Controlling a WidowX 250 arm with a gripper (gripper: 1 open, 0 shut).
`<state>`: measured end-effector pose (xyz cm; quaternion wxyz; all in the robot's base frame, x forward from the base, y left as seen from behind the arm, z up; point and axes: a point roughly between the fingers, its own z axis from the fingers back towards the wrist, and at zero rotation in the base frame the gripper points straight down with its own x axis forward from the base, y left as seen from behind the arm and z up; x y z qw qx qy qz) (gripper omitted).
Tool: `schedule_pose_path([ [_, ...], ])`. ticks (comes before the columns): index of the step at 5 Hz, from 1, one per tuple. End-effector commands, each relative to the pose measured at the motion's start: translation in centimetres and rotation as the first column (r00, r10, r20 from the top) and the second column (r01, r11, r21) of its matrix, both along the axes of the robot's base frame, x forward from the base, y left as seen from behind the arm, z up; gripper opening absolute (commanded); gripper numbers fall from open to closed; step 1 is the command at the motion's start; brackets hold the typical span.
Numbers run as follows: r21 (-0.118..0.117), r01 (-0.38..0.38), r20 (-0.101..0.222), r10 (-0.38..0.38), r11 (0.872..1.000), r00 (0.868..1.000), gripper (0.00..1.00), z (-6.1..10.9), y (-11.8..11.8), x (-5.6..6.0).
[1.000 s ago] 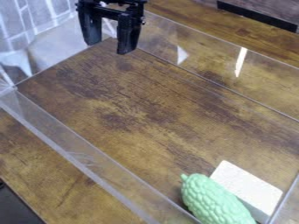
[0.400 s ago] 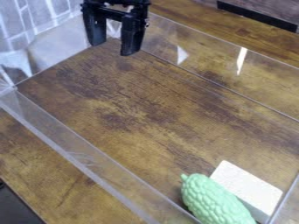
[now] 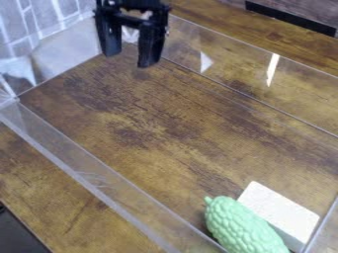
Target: Remove the white object from inside the blue tray and put it on the table
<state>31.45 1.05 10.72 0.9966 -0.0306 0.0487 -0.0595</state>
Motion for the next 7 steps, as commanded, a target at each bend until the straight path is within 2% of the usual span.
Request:
schedule_pose_path([
  [1, 0.019, 0.003, 0.063, -0.005, 1.000, 0.998, 1.00, 1.6, 0.9, 1.7],
  [4, 0.032, -0.032, 0.050, 0.031, 0.999, 0.998, 1.00, 1.5, 2.1, 2.1],
  [7, 0.023, -0.038, 0.036, 0.037, 0.999, 0.999, 1.00, 1.3, 2.5, 2.0],
])
